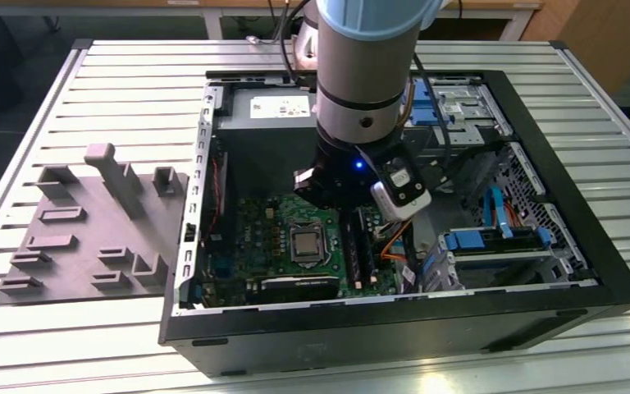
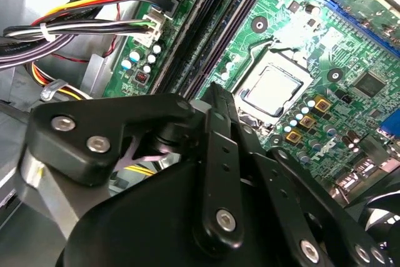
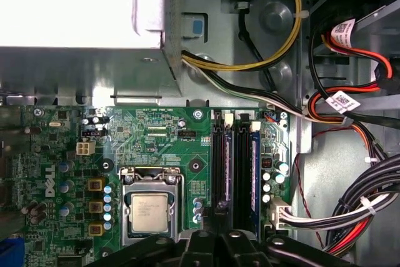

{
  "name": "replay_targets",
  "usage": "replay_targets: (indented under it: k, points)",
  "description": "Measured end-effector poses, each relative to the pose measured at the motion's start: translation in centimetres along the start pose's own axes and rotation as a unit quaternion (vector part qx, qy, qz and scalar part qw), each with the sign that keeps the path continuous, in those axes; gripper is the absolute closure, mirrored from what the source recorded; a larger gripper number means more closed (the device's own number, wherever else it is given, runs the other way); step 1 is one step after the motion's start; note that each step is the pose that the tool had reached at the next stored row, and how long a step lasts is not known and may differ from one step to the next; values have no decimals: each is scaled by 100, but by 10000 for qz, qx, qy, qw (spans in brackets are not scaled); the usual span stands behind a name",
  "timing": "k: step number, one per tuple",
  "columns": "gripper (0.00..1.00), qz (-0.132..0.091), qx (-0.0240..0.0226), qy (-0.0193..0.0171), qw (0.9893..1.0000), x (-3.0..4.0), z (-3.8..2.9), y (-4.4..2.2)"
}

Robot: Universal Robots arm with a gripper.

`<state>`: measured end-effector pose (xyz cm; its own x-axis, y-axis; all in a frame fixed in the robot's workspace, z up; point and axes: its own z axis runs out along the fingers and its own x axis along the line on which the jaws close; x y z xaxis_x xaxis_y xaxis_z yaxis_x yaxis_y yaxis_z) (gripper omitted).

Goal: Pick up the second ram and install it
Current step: 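Press down the second ram until it locks into place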

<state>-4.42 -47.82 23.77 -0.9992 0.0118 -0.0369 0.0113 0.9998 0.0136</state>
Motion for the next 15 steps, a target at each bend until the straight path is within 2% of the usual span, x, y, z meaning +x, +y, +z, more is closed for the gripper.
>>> replay_targets:
  k: [1, 2, 3, 7, 11, 15]
  points:
    - [82, 0, 1, 0, 10000, 1, 0, 0]
    - [88, 0, 1, -1, 10000, 2, 0, 0]
    - [89, 0, 2, -1, 10000, 2, 0, 0]
    - [89, 0, 3, -2, 10000, 5, 0, 0]
    - [89, -1, 23, -19, 10000, 42, -2, 0]
    - [89, -1, 23, -20, 10000, 36, -1, 0]
